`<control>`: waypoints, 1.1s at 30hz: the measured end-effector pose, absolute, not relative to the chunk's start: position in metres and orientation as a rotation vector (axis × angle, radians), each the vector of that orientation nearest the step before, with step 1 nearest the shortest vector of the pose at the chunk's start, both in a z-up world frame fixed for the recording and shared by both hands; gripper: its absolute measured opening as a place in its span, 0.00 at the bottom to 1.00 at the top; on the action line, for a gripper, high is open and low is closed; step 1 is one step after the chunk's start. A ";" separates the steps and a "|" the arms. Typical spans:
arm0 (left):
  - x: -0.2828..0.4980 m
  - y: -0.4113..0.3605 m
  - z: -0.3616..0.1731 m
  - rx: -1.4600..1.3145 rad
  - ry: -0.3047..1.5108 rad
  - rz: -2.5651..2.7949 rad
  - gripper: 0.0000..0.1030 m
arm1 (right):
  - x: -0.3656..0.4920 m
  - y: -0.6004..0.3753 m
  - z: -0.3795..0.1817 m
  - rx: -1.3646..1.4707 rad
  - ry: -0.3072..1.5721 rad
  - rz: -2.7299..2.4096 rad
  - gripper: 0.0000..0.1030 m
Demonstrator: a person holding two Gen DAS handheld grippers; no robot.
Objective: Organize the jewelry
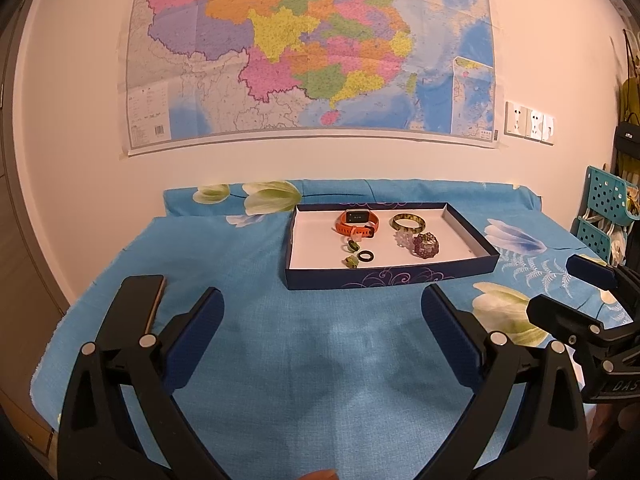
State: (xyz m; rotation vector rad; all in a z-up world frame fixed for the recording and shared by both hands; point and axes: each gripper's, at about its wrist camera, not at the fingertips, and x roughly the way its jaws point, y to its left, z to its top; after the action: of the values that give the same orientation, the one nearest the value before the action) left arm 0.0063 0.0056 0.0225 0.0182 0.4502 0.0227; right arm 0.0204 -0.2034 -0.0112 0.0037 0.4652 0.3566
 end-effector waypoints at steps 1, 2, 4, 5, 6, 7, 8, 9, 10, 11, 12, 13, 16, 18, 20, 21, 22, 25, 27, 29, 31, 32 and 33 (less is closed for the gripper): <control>0.006 0.005 0.022 0.019 0.451 0.022 0.95 | 0.020 -0.204 -0.011 0.004 0.465 0.356 0.94; 0.007 0.005 0.022 0.019 0.451 0.023 0.95 | 0.020 -0.203 -0.011 0.002 0.465 0.355 0.94; 0.007 0.005 0.022 0.019 0.451 0.022 0.95 | 0.020 -0.203 -0.011 -0.001 0.462 0.354 0.94; 0.007 0.006 0.021 0.018 0.450 0.022 0.95 | 0.021 -0.203 -0.011 -0.002 0.462 0.353 0.94; 0.007 0.005 0.022 0.018 0.451 0.022 0.95 | 0.021 -0.202 -0.011 -0.001 0.462 0.354 0.94; 0.007 0.005 0.021 0.019 0.451 0.023 0.95 | 0.022 -0.202 -0.011 0.000 0.463 0.355 0.94; 0.007 0.005 0.022 0.019 0.452 0.023 0.95 | 0.022 -0.202 -0.012 0.000 0.465 0.355 0.94; 0.007 0.006 0.021 0.018 0.452 0.024 0.95 | 0.022 -0.202 -0.011 -0.001 0.464 0.354 0.94; 0.007 0.005 0.021 0.019 0.452 0.022 0.95 | 0.022 -0.203 -0.011 0.000 0.464 0.354 0.94; 0.007 0.005 0.021 0.019 0.451 0.023 0.95 | 0.022 -0.202 -0.011 0.000 0.465 0.354 0.94; 0.007 0.005 0.022 0.019 0.451 0.023 0.95 | 0.022 -0.203 -0.011 0.000 0.465 0.353 0.94; 0.007 0.005 0.021 0.019 0.452 0.022 0.95 | 0.022 -0.203 -0.011 0.001 0.464 0.354 0.94; 0.007 0.006 0.021 0.018 0.451 0.022 0.95 | 0.022 -0.203 -0.011 -0.001 0.463 0.354 0.94; 0.007 0.006 0.022 0.018 0.452 0.022 0.95 | 0.023 -0.203 -0.011 0.000 0.464 0.353 0.94; 0.007 0.005 0.021 0.018 0.453 0.021 0.95 | 0.023 -0.203 -0.011 -0.001 0.464 0.354 0.94; 0.008 0.005 0.020 0.018 0.454 0.021 0.95 | 0.023 -0.203 -0.012 -0.001 0.464 0.353 0.94; 0.008 0.004 0.019 0.019 0.454 0.021 0.95 | 0.023 -0.203 -0.011 0.000 0.463 0.354 0.94; 0.008 0.005 0.019 0.018 0.454 0.021 0.95 | 0.023 -0.203 -0.011 -0.001 0.462 0.354 0.94; 0.008 0.004 0.019 0.018 0.455 0.021 0.95 | 0.023 -0.203 -0.012 0.000 0.464 0.354 0.94; 0.008 0.004 0.019 0.018 0.456 0.021 0.95 | 0.023 -0.203 -0.012 0.000 0.464 0.354 0.94; 0.008 0.003 0.017 0.018 0.457 0.020 0.95 | 0.023 -0.203 -0.012 0.000 0.463 0.355 0.94; 0.009 0.003 0.018 0.018 0.457 0.020 0.95 | 0.023 -0.203 -0.012 0.000 0.463 0.354 0.94; 0.009 0.003 0.018 0.018 0.457 0.020 0.95 | 0.023 -0.203 -0.012 0.000 0.463 0.353 0.94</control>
State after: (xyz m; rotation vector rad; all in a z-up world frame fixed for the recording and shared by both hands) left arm 0.0086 0.0035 0.0178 0.0182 0.4567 0.0203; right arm 0.0233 -0.2033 -0.0117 0.0002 0.4628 0.3529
